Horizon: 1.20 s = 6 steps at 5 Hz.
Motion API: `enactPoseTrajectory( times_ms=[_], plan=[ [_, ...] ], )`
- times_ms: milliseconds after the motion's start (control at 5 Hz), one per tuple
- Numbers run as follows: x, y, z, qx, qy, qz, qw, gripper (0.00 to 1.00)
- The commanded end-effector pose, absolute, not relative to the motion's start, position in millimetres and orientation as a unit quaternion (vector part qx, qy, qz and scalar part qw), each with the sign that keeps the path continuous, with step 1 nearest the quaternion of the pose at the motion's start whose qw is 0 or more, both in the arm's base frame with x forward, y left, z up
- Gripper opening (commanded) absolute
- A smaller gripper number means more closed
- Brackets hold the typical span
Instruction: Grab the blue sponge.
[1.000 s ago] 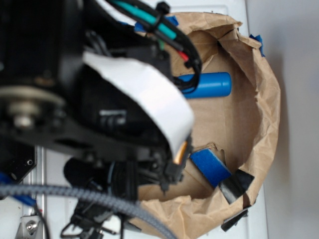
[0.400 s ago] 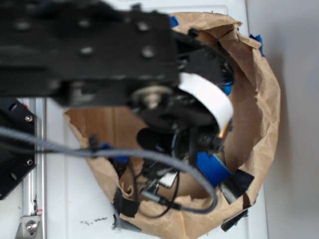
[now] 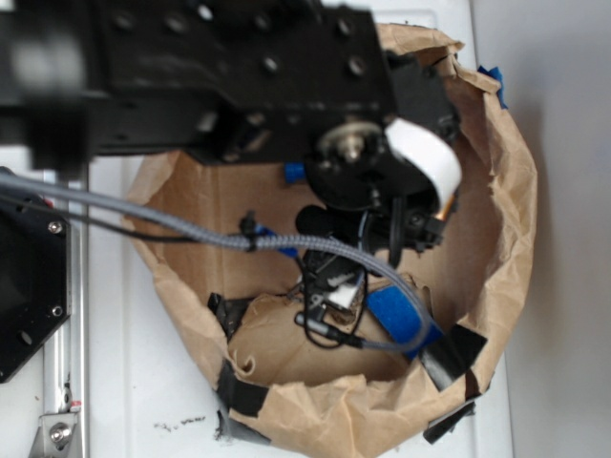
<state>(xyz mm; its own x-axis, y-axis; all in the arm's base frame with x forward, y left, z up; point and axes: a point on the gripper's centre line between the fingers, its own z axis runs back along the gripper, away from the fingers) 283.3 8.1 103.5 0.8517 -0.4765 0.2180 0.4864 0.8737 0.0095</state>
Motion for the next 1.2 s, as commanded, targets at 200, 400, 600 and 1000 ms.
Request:
enactPoseTrajectory(
  times_ms=[200, 400, 600, 1000],
  plan=[
    [293.2, -31.3, 75.8, -0.024, -0.123, -0.283, 0.951, 1.00],
    [302.4, -42.7, 66.8, -0.049, -0.128, -0.288, 0.948, 1.00],
    [301.5, -56.5, 67.9, -0.061, -0.144, -0.297, 0.942, 1.00],
    [299.9, -74.2, 65.5, -0.070, -0.193, -0.319, 0.925, 1.00]
  ],
)
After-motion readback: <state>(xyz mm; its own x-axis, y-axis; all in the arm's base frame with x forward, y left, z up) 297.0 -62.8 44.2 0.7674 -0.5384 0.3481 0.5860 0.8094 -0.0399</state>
